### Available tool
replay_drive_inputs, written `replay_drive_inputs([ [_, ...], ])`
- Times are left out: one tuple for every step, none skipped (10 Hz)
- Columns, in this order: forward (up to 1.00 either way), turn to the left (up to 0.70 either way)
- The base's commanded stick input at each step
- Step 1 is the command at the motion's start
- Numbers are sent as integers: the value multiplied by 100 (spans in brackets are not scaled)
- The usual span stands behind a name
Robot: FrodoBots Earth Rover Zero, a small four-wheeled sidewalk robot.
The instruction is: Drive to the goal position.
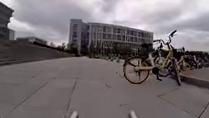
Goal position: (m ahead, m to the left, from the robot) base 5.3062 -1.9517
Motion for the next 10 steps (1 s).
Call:
replay_drive_inputs([
  [50,1],
  [50,1],
  [50,1],
  [50,1],
  [50,1],
  [50,1],
  [50,1],
  [50,1],
  [50,1],
  [50,1],
])
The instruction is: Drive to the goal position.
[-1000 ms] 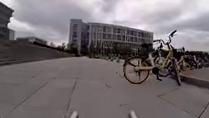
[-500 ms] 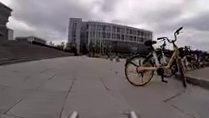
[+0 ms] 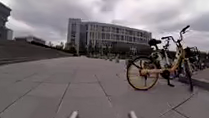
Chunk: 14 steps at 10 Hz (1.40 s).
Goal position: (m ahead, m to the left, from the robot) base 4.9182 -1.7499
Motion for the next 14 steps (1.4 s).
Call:
replay_drive_inputs([
  [50,1],
  [50,1],
  [50,1],
  [50,1],
  [50,1],
  [50,1],
  [50,1],
  [50,1],
  [50,1],
  [50,1],
  [50,1],
  [50,1],
  [50,1],
  [50,1],
])
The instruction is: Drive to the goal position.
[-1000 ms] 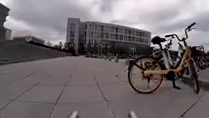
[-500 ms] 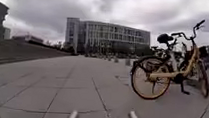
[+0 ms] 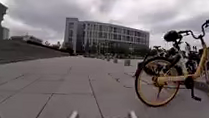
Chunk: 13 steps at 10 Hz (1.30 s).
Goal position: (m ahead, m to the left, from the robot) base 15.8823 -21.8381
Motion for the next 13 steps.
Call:
replay_drive_inputs([
  [50,1],
  [50,1],
  [50,1],
  [50,1],
  [50,1],
  [50,1],
  [50,1],
  [50,1],
  [50,1],
  [50,1],
  [50,1],
  [50,1],
  [50,1],
])
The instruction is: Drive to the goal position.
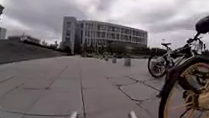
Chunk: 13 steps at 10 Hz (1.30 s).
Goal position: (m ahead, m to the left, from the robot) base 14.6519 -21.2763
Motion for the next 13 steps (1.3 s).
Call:
replay_drive_inputs([
  [50,1],
  [50,1],
  [50,1],
  [50,1],
  [50,1],
  [50,1],
  [50,1],
  [50,1],
  [50,1],
  [50,1],
  [50,1],
  [50,1],
  [50,1],
])
